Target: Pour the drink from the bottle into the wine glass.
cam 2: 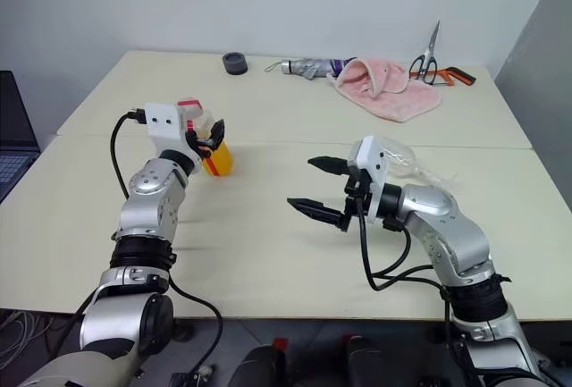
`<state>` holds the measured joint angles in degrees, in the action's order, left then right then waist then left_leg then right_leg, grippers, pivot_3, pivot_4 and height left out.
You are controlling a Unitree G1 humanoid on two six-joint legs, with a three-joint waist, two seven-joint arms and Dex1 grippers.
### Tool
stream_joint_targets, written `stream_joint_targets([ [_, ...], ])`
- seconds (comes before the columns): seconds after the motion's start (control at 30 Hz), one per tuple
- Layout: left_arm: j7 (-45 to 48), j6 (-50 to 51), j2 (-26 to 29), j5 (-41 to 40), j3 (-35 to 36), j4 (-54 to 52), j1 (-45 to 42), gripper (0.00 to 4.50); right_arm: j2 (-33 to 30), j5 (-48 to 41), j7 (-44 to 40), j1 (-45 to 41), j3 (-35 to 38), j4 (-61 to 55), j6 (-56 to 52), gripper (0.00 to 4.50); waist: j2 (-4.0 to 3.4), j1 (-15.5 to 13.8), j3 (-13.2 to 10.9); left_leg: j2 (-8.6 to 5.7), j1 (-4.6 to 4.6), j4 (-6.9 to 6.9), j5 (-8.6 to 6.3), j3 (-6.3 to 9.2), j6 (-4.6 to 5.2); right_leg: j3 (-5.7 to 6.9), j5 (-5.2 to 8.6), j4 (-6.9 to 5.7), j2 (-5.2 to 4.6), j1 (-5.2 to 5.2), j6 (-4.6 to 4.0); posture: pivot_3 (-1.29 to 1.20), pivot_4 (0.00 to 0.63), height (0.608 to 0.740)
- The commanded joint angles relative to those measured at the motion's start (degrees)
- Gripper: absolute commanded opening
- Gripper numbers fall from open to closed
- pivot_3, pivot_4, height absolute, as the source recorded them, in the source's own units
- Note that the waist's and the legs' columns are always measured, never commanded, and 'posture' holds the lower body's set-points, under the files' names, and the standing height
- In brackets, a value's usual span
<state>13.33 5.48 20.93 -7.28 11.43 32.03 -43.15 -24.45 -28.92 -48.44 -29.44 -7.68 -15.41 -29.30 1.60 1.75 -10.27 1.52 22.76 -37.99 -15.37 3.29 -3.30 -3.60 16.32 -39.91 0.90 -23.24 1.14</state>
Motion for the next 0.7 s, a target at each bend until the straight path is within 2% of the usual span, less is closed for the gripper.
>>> stream_joint_targets([
  [0.03,0.11,-1.75,0.14,-0.11,0.01,-0.74,-1.83,2.35,0.14,-0.27,-0.13,-1.15,1.02,-1.08,0.98,4.50,0.00,0.00,0.00,0.00,0.00,0.00,0.00,0.00,0.00,0.00,0.00,0.00,0.00,0.00,0.00,0.00,0.150,0.740],
  [0.1,0.13,-1.91,0.15,-0.13,0.02,-0.69,-1.80,1.91,0.17,-0.22,-0.15,-1.22,1.07,-1.00,1.06,4.50,0.00,0.01,0.00,0.00,0.00,0.00,0.00,0.00,0.00,0.00,0.00,0.00,0.00,0.00,0.00,0.00,0.150,0.740],
  [0.13,0.15,-2.02,0.16,-0.13,0.01,-0.71,-1.73,1.86,0.20,-0.21,-0.15,-1.25,1.11,-0.97,1.10,4.50,0.00,0.01,0.00,0.00,0.00,0.00,0.00,0.00,0.00,0.00,0.00,0.00,0.00,0.00,0.00,0.00,0.150,0.740],
  [0.7,3.30,-1.05,0.63,-0.75,-0.98,-9.17,4.36,1.85,1.11,2.42,1.68,-0.24,1.50,-0.99,4.69,4.50,0.00,0.01,0.00,0.02,0.03,0.00,0.00,0.00,0.00,-0.01,0.00,0.00,-0.02,-0.03,0.00,0.00,0.150,0.740],
])
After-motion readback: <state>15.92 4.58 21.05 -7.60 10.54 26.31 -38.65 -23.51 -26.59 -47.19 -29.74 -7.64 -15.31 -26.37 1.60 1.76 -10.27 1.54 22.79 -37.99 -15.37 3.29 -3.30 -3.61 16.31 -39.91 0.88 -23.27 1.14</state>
